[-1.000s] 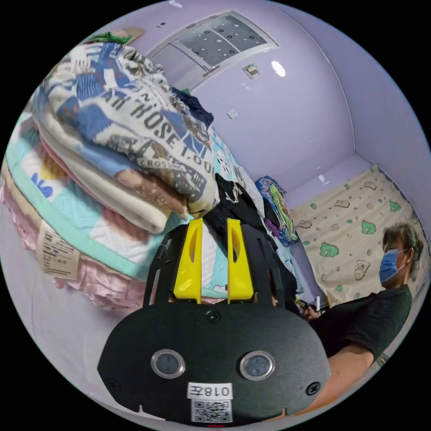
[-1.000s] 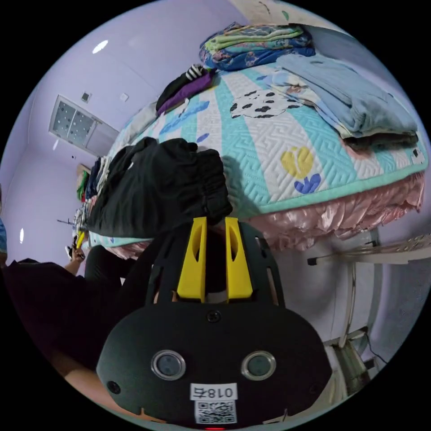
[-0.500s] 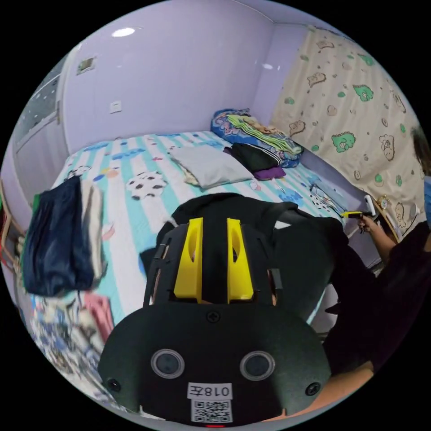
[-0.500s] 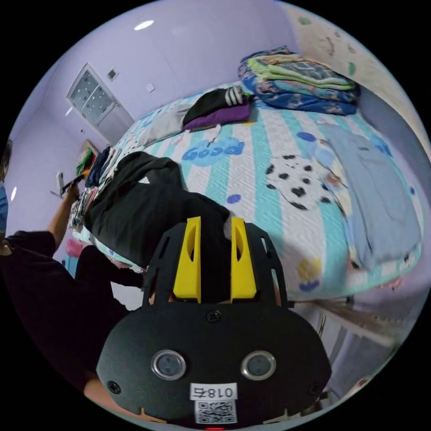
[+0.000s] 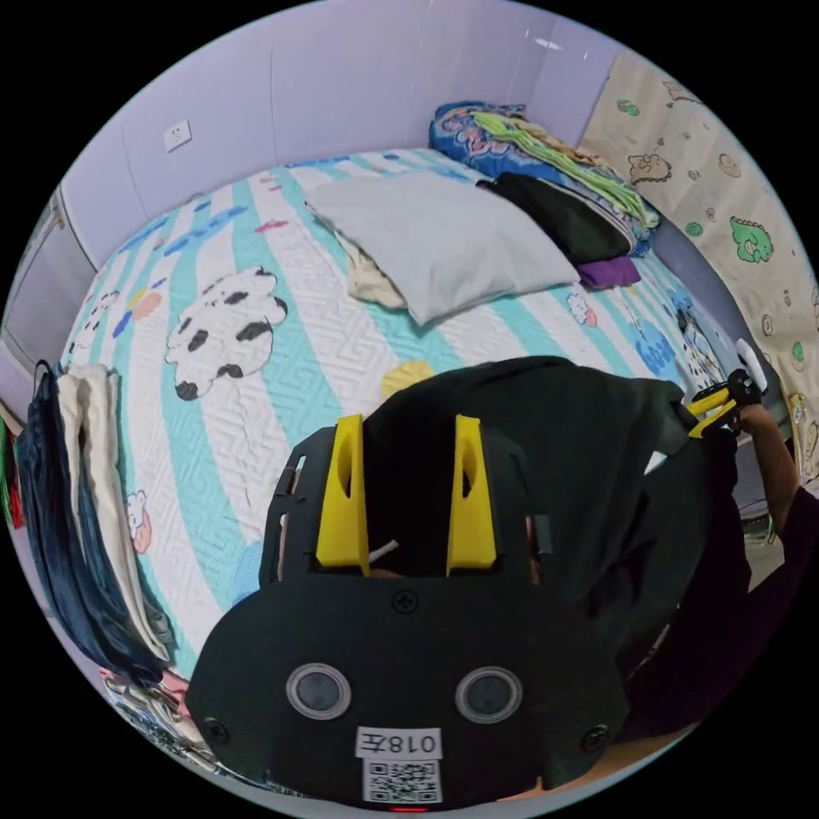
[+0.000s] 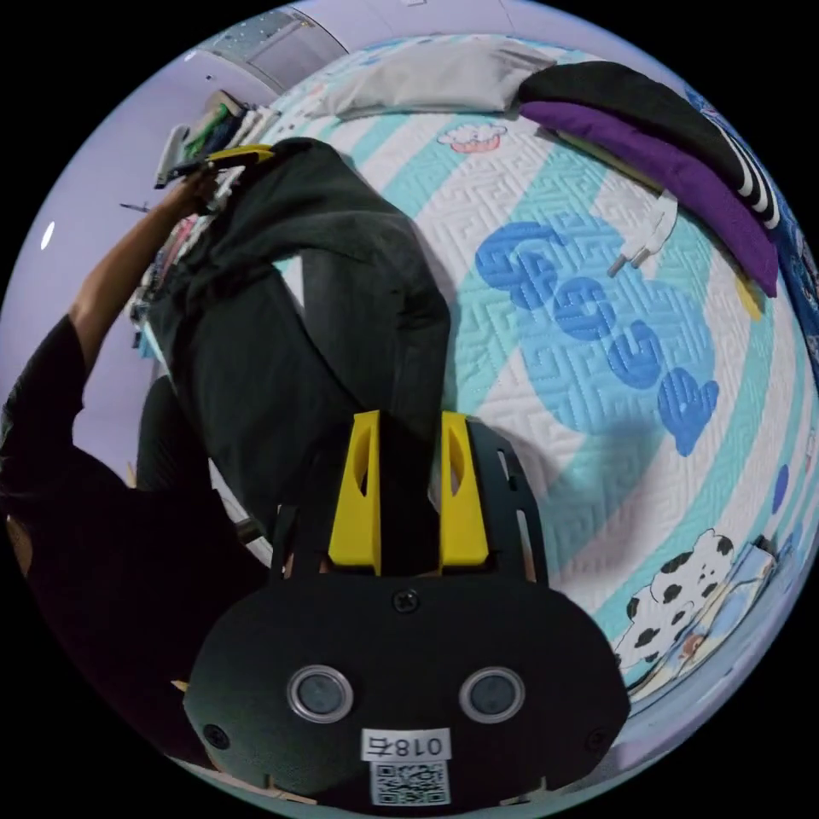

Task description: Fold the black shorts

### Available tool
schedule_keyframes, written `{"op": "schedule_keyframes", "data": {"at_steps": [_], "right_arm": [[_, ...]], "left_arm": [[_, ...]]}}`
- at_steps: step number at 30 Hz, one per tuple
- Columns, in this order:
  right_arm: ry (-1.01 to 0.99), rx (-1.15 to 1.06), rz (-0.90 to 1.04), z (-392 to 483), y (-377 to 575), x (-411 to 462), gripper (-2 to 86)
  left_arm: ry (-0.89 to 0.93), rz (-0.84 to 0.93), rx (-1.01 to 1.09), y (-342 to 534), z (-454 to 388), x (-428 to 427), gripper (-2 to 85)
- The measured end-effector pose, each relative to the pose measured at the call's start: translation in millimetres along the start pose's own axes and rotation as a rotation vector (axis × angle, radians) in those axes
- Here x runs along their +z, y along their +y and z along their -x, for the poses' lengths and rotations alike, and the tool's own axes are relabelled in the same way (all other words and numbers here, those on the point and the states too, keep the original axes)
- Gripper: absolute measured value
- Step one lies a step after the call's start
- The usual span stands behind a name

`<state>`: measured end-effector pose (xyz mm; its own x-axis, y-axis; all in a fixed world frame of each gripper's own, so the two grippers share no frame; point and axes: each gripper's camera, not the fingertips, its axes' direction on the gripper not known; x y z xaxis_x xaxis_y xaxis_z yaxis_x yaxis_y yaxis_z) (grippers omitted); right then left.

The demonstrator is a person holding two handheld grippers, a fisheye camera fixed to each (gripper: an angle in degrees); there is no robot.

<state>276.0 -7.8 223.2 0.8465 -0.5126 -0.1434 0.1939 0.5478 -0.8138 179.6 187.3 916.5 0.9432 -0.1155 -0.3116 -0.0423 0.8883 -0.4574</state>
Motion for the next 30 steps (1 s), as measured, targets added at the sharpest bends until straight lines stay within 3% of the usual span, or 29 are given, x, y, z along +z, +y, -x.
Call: {"op": "schedule_keyframes", "data": {"at_steps": [5, 8, 10, 13, 15, 17, 19, 22, 26, 30], "right_arm": [[0.194, 0.034, -0.061, 32, -14, -30, 0.2], [0.487, 0.014, -0.215, 69, -16, -70, -0.5], [0.795, -0.042, -0.419, 111, -10, -101, -0.7], [1.187, -0.183, -0.605, 163, 5, -104, -0.7], [1.360, -0.276, -0.618, 183, 18, -83, -0.5], [1.262, -0.362, -0.569, 194, 33, -57, 0.1], [0.979, -0.412, -0.432, 201, 51, -22, 2.3], [0.727, -0.388, -0.318, 200, 72, 2, 5.4], [0.557, -0.221, -0.459, 168, 79, -28, 6.2], [0.347, 0.054, -0.577, 80, 41, -73, 8.1]], "left_arm": [[-0.100, -0.063, -0.032, 8, -8, -19, 0.9], [-0.113, -0.170, -0.061, 23, -6, -52, -0.4], [-0.126, -0.234, -0.070, 35, -6, -73, -0.7], [-0.110, -0.360, -0.104, 63, -4, -107, -0.8], [-0.091, -0.441, -0.146, 90, 1, -129, -0.8], [-0.069, -0.466, -0.183, 111, 8, -139, -0.8], [-0.070, -0.463, -0.209, 129, 14, -144, -0.8], [-0.060, -0.438, -0.258, 158, 26, -146, -0.9], [-0.036, -0.422, -0.291, 191, 32, -153, -0.8], [-0.032, -0.427, -0.311, 216, 28, -158, -0.8]]}}
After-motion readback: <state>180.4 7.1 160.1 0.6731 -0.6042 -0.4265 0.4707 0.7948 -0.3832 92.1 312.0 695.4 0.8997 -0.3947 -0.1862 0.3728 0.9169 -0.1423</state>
